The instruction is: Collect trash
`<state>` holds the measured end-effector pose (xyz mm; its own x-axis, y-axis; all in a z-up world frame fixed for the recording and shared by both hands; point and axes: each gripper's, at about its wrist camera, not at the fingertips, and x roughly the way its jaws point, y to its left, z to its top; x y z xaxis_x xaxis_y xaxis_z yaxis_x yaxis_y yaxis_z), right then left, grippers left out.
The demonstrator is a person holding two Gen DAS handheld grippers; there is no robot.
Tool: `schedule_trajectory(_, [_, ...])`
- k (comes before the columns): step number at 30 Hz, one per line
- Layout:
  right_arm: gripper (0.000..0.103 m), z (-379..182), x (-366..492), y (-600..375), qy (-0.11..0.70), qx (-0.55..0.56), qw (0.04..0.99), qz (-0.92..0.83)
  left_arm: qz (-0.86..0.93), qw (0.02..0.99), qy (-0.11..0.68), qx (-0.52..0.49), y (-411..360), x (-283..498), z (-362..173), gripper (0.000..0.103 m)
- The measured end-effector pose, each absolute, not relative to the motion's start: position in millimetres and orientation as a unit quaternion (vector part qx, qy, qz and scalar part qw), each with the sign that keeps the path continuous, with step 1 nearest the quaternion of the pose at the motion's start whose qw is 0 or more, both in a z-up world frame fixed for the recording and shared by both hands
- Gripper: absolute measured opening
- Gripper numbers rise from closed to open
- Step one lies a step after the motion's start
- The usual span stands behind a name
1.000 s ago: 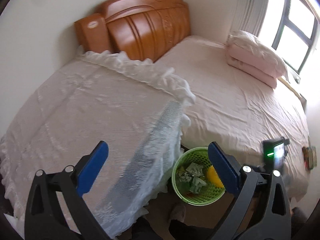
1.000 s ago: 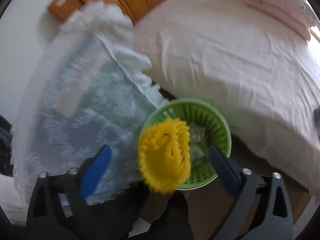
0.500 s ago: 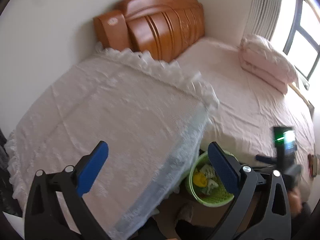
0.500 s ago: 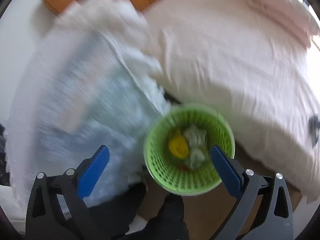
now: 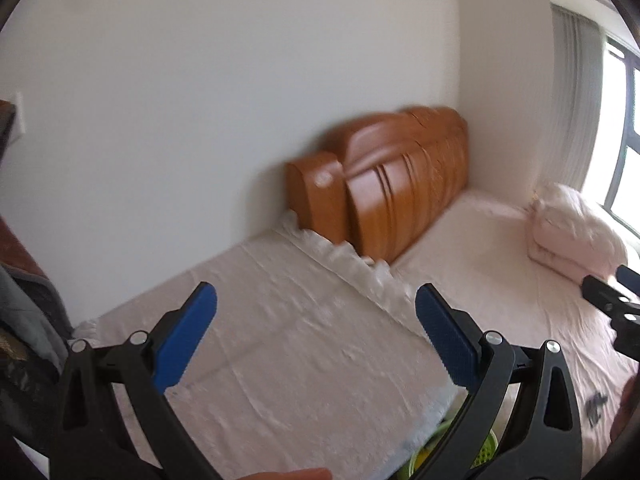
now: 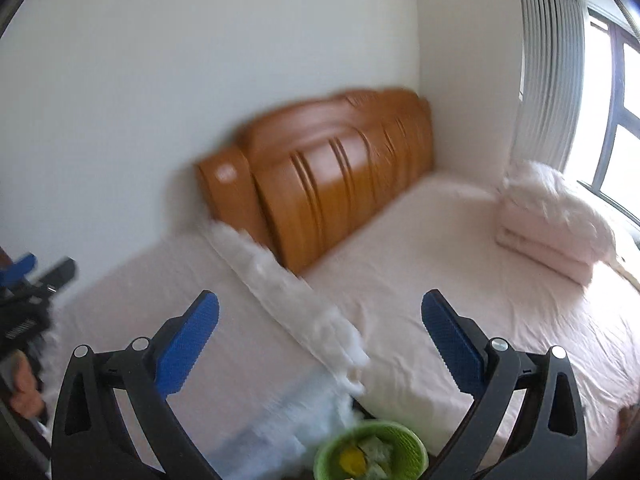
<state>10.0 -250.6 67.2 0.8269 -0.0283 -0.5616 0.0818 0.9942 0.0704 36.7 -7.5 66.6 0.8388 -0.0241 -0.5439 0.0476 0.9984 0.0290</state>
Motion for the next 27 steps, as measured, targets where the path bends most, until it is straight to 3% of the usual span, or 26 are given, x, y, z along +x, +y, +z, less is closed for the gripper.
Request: schedule_trajectory(27, [0.101, 70.9, 29.3, -205.2, 0.298, 0.033, 0.954, 0.01, 0.004, 0.952, 0.307, -0.016, 18.5, 50.2, 60.0, 0.095])
